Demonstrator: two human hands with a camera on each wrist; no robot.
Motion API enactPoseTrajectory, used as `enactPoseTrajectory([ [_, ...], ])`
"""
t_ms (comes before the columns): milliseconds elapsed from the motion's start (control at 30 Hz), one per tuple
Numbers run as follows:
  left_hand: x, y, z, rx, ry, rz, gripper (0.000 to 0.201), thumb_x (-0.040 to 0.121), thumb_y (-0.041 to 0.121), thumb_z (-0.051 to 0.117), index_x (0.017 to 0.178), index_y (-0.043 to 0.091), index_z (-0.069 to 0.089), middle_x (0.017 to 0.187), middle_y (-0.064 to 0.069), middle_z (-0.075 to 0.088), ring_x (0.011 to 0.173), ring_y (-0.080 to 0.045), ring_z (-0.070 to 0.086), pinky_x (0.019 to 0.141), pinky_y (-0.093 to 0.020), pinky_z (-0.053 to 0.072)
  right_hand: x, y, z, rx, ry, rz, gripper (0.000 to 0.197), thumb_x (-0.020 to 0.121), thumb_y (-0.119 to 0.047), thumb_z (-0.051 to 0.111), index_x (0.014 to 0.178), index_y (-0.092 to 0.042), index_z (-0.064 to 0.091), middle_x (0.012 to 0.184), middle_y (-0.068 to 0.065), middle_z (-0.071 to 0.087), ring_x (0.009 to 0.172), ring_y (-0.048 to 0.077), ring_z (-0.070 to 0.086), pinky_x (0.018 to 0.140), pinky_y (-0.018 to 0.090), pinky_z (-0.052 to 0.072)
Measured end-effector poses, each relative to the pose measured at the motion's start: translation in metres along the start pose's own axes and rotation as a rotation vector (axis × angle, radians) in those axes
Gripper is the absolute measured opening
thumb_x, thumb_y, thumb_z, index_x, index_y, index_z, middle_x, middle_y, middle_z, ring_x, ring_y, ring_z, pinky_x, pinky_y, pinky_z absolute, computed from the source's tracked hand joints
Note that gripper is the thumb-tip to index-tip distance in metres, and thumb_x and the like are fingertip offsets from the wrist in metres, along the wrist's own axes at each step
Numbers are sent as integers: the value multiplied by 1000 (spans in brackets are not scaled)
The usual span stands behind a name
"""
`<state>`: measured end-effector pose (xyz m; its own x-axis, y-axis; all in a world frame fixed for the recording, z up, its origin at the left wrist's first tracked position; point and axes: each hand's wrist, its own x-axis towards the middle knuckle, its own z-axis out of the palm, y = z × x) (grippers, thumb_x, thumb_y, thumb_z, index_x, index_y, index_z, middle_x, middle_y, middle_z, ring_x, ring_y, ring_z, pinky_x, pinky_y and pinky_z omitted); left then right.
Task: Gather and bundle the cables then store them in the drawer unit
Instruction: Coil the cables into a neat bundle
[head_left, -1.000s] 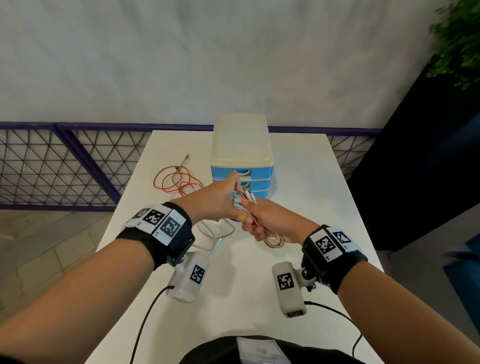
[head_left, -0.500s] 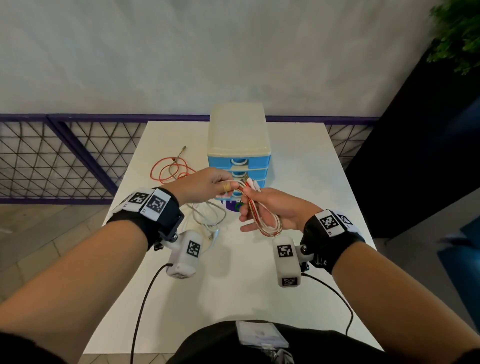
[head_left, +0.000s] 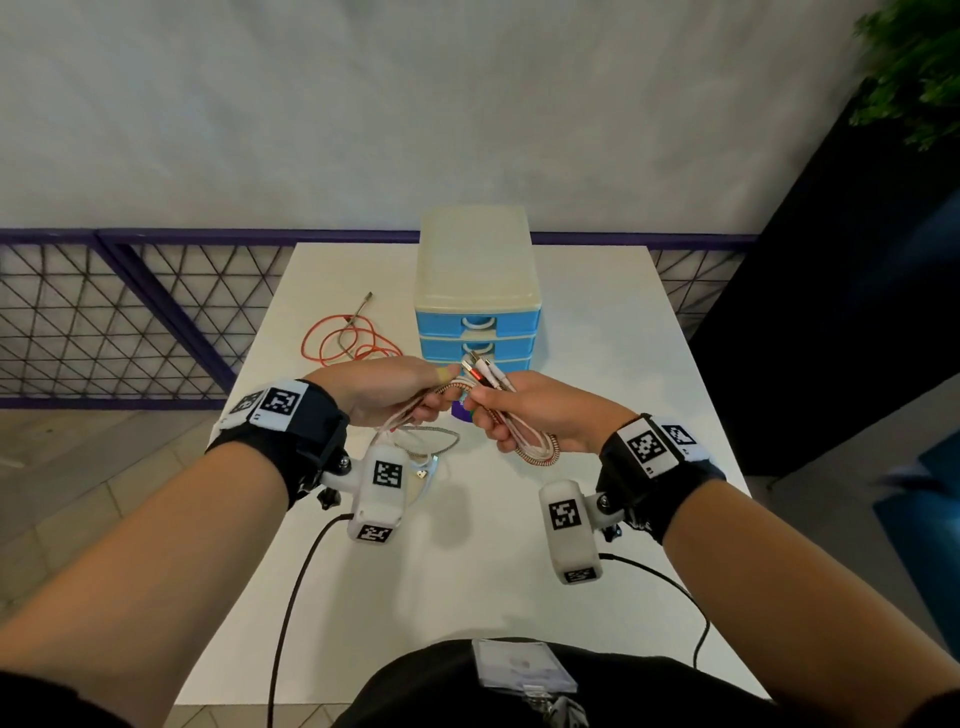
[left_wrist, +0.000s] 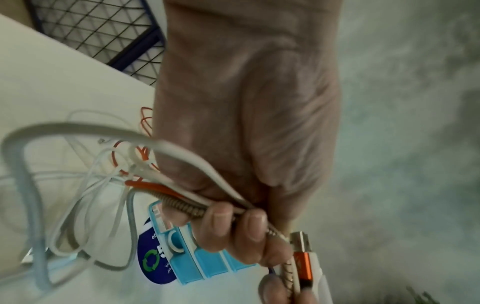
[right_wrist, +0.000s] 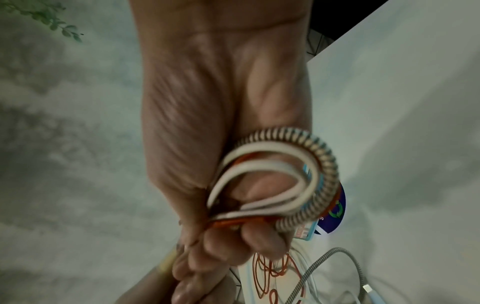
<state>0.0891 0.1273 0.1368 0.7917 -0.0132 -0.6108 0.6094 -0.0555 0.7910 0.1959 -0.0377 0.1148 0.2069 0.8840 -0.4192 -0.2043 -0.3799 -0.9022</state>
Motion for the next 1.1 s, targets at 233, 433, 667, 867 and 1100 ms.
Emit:
enactPoseTrajectory([
  [233,-1,-7,0,-83,12,52,37,100,43,32,79,17,48,59,6,35,51,-8,32,47,-18,28,-4,-5,-6,-29,20,-27,17,101,-18,48,92,-7,57,71,5,61,56,12,60,54,24,52],
  [433,-8,-18,-4,-218,-122,3,29,98,31,32,88,10,48,64,1,44,61,-10,45,67,-22,45,2,7,-13,28,64,-29,17,102,-19,46,93,-9,57,62,-2,49,47,7,41,47,19,36],
  [667,-20,-11,1,-175,-156,-13,26,102,15,27,90,9,49,67,2,57,75,-14,67,63,-18,50,11,9,-9,45,192,-70,20,103,-20,42,92,-8,53,62,-1,43,48,7,38,47,19,35],
  [867,-1,0,40,198,249,186,30,103,21,29,81,13,48,73,-2,56,64,-14,62,62,-19,50,20,-1,2,361,328,-83,32,105,-28,37,80,-11,48,60,1,39,47,11,40,47,23,40],
  [1100,7,7,67,543,419,277,30,102,29,28,81,16,45,69,-2,53,54,-13,48,54,-25,43,11,-9,4,511,324,-43,51,98,-55,36,89,-10,59,61,7,53,44,14,50,52,31,45],
])
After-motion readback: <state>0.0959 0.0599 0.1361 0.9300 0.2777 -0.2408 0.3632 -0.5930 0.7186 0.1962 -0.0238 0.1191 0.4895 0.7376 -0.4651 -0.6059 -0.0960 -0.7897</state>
